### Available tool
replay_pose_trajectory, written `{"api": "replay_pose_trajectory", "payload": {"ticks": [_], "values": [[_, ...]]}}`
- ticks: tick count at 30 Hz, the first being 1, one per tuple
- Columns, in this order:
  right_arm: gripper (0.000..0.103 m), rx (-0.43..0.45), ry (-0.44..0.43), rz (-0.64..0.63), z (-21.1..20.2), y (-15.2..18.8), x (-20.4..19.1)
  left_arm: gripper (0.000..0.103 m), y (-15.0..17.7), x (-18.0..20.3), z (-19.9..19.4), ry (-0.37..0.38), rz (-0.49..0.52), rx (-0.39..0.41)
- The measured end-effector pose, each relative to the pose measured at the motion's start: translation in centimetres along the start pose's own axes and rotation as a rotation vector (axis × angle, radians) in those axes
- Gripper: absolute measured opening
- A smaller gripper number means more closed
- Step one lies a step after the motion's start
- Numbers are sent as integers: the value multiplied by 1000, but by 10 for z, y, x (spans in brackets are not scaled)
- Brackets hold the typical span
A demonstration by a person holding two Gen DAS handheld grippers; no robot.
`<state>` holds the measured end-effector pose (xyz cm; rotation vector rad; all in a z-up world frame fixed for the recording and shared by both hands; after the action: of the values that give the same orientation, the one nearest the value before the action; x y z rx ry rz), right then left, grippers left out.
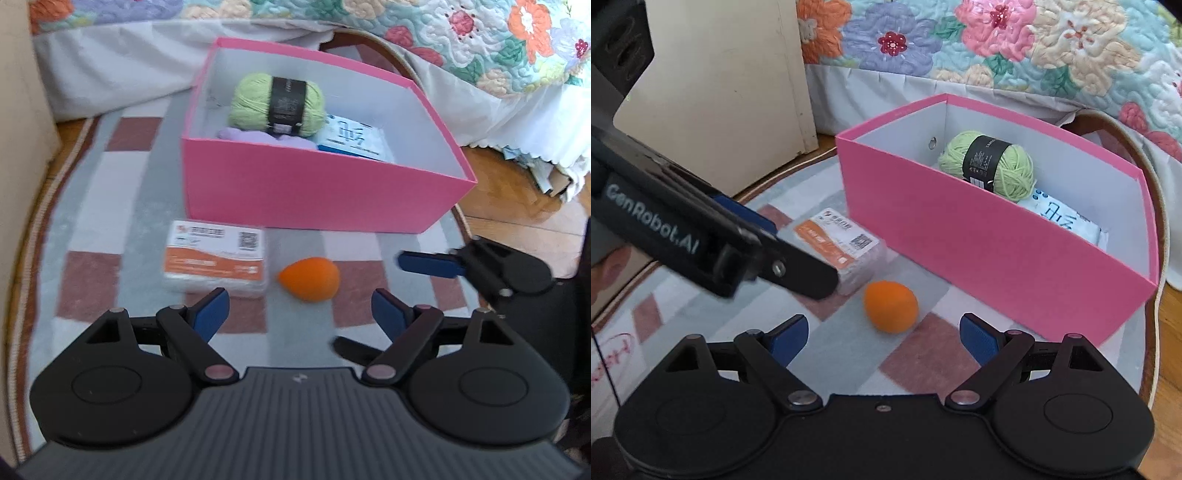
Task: Organize objects
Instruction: 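Lower the left tool onto the orange makeup sponge and close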
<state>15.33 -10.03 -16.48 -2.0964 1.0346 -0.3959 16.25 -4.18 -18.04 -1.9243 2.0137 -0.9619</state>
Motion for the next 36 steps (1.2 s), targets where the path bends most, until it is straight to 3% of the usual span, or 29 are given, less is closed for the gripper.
{"api": "replay_pose_trajectory", "payload": {"ticks": [6,9,11,14,16,26,36], "values": [[91,-6,-15,-21,28,7,3,61,-2,11,28,58,18,-11],[87,1,-20,-5,36,11,5,53,-3,9,38,79,-2,-16],[83,13,-33,26,40,14,6,43,-3,7,46,78,-9,-23],[67,17,-64,77,44,16,7,35,0,4,55,73,-12,-36],[48,6,-71,80,47,18,7,31,1,4,58,71,-16,-42],[42,10,-51,129,32,24,8,30,3,7,53,97,-26,-42],[41,-49,-30,133,14,34,6,41,16,10,43,128,-36,-52]]}}
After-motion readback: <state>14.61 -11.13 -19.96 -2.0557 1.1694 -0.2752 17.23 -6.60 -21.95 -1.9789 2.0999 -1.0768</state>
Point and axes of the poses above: each gripper's, at about its wrist camera, not at the fingertips, and z roughly the way its jaws point, x to its right, y to its underside, the point moved 10 cm from there along z, roughly the way its jaws point, and after that the axes turned 5 degrees about x, right-handed, at the moved point
